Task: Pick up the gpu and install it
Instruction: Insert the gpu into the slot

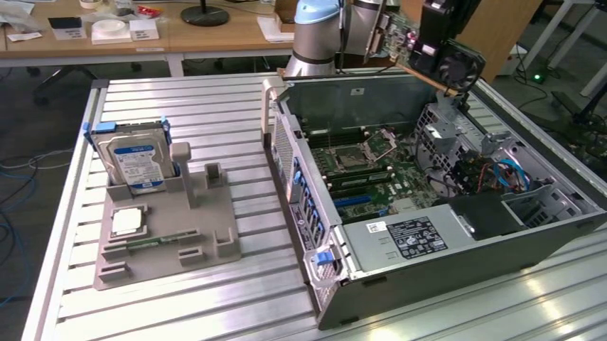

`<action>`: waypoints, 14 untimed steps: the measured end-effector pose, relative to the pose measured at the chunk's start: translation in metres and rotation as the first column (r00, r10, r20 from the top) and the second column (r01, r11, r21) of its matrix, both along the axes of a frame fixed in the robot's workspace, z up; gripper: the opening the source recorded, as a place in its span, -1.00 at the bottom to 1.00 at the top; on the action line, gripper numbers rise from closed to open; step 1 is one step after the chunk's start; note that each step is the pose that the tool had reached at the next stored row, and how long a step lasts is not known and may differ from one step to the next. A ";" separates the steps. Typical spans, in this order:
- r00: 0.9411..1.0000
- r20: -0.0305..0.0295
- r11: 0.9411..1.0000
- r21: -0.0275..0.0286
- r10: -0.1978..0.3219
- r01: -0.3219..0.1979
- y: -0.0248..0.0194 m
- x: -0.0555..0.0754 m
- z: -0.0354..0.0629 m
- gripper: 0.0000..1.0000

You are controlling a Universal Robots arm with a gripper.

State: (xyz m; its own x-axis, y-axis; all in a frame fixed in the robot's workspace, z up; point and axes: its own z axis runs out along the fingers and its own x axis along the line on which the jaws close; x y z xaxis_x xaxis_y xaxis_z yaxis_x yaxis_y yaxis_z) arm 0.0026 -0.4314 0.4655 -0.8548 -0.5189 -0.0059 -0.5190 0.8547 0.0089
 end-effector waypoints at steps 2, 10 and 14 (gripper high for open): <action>0.999 0.000 0.999 0.000 0.032 -0.032 0.0000 0.000 0.0000 -0.44; 0.986 0.000 0.986 0.000 0.168 -0.168 0.0000 0.000 0.0000 -0.44; 0.972 0.000 0.972 0.000 0.236 -0.236 0.0000 0.000 -0.0001 -0.44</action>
State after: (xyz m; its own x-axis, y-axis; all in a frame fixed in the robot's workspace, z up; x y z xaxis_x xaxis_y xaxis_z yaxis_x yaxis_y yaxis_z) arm 0.0026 -0.4315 0.4654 -0.7082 -0.7060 -0.0060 -0.7060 0.7082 0.0089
